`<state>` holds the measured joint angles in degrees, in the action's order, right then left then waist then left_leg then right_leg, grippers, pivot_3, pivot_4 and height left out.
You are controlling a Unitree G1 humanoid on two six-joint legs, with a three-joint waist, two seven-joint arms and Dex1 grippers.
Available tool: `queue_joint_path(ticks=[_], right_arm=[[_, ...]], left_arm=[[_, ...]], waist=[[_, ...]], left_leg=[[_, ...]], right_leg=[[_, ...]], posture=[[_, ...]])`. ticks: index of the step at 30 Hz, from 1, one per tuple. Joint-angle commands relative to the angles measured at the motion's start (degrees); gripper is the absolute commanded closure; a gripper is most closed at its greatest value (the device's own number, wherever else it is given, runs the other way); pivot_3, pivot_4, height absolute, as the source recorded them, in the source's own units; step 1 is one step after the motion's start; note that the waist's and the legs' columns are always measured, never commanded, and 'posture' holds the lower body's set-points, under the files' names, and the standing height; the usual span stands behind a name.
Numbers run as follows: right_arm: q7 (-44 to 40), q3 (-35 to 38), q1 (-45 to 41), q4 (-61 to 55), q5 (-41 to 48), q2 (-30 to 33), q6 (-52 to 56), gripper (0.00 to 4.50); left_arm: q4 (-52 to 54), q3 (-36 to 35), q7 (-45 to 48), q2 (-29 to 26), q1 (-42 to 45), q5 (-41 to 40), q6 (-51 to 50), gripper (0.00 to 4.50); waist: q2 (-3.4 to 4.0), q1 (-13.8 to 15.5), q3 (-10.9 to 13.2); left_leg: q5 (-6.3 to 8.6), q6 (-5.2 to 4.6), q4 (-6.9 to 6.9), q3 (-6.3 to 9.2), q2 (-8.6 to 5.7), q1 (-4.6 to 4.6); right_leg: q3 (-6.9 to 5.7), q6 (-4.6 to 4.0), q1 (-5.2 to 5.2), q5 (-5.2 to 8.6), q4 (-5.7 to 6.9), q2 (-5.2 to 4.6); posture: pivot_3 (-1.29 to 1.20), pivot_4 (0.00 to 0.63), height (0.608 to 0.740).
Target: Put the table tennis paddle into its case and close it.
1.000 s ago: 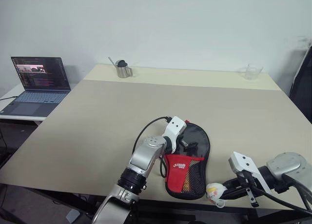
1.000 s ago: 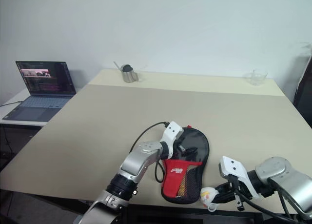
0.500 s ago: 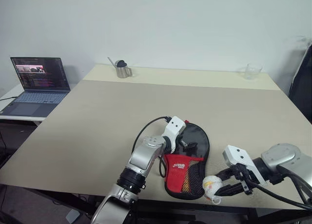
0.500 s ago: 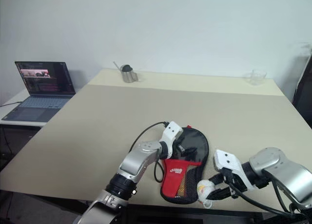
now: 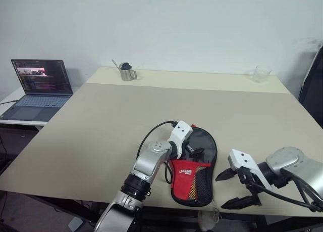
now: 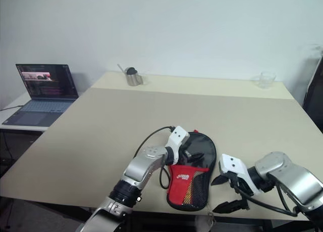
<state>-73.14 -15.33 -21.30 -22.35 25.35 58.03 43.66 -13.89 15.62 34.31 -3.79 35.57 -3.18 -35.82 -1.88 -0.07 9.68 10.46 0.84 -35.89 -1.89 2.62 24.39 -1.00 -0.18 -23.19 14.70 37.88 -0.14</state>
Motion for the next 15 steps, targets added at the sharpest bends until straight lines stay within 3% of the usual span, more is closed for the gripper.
queue_joint_path(ticks=[1, 4, 9, 15], right_arm=[[-0.44, 1.99, -7.12, 3.50, -0.19, -1.39, -0.75, 0.04], [0.07, 2.62, -14.35, 7.80, -0.24, -3.84, -0.81, 0.04], [3.72, 9.47, -11.96, 6.29, 1.12, -5.28, -4.80, 0.04], [0.42, 8.52, -12.34, 17.58, -4.57, -5.37, -17.52, 0.04]], left_arm=[[-3.97, 1.80, 0.42, 0.12, -1.77, 0.23, -2.53, 0.00], [-3.81, 1.29, 0.26, -0.28, -1.51, 0.38, -1.24, 0.00], [-2.15, -1.81, 0.40, -2.16, 0.32, -0.75, 0.90, 0.00], [10.06, -6.08, 7.16, -10.90, 2.01, -6.10, -2.33, 0.00]], waist=[[0.02, -0.02, -0.01], [0.03, -0.01, -0.01], [-0.01, 0.46, 0.01], [-0.04, -0.34, 0.31]], left_leg=[[0.00, 0.00, -0.01, 0.00, 0.00, -0.01], [0.00, 0.00, 0.00, 0.01, 0.00, -0.03], [0.00, 0.00, 0.04, 0.01, 0.04, 0.04], [0.00, -0.02, 0.02, -0.10, 0.04, 0.02]], right_leg=[[0.02, 0.00, 0.00, 0.00, 0.03, 0.00], [0.01, 0.00, 0.00, 0.00, 0.05, 0.00], [-0.01, -0.02, 0.00, 0.01, 0.00, 0.00], [0.13, 0.01, -0.10, -0.03, 0.11, 0.05]], posture=[[0.00, 0.150, 0.740], [0.00, 0.150, 0.740], [0.00, 0.150, 0.740], [0.00, 0.150, 0.740]])
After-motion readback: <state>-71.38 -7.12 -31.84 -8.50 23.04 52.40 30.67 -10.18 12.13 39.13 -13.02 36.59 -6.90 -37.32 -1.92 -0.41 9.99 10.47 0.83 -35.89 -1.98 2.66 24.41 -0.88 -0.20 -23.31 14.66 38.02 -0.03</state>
